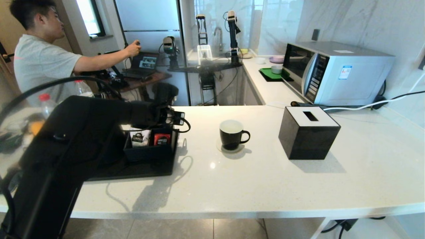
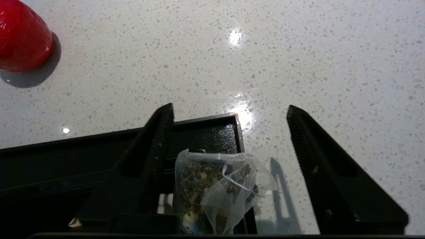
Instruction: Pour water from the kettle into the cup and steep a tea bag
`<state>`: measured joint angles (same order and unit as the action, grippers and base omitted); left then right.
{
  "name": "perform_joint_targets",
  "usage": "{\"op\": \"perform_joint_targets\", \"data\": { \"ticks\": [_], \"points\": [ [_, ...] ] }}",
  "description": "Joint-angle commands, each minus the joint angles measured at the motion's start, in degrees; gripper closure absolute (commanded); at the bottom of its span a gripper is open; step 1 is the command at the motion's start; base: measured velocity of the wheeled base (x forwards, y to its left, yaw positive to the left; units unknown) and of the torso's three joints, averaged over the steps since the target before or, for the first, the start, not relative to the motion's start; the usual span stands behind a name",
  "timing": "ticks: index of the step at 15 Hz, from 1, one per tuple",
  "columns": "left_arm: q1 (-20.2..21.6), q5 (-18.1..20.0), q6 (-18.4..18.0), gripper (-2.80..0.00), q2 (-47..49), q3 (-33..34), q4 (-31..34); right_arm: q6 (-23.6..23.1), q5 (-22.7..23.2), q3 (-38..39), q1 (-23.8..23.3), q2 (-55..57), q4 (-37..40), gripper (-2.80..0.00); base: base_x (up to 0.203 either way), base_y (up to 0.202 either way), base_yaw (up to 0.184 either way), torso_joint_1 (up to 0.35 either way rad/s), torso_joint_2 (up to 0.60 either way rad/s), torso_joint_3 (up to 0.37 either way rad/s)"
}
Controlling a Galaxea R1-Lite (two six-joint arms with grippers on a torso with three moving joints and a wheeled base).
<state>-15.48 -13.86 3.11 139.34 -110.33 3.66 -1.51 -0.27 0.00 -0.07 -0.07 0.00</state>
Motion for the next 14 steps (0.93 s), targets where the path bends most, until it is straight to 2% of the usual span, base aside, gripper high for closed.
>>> {"op": "perform_joint_targets", "data": {
  "ticks": [1,8,10,14],
  "points": [
    [0.01,-0.11,-0.02,0.0,0.42,-0.7,0.11,0.01,0.0,0.0,0.07,0.07,0.0,0.0,0.0,0.0,0.0,0.0,0.0,0.0],
    [0.1,-0.2,-0.03,0.0,0.58,-1.82,0.12,-0.02,0.0,0.0,0.02,0.07,0.0,0.0,0.0,0.0,0.0,0.0,0.0,0.0],
    [0.33,-0.2,-1.62,0.0,0.5,-1.87,0.08,-0.05,0.0,0.0,0.07,0.07,0.0,0.0,0.0,0.0,0.0,0.0,0.0,0.0],
    [0.8,-0.2,-1.97,0.0,-0.12,-2.26,0.03,0.02,0.0,0.0,-0.01,0.07,0.0,0.0,0.0,0.0,0.0,0.0,0.0,0.0]
  ]
}}
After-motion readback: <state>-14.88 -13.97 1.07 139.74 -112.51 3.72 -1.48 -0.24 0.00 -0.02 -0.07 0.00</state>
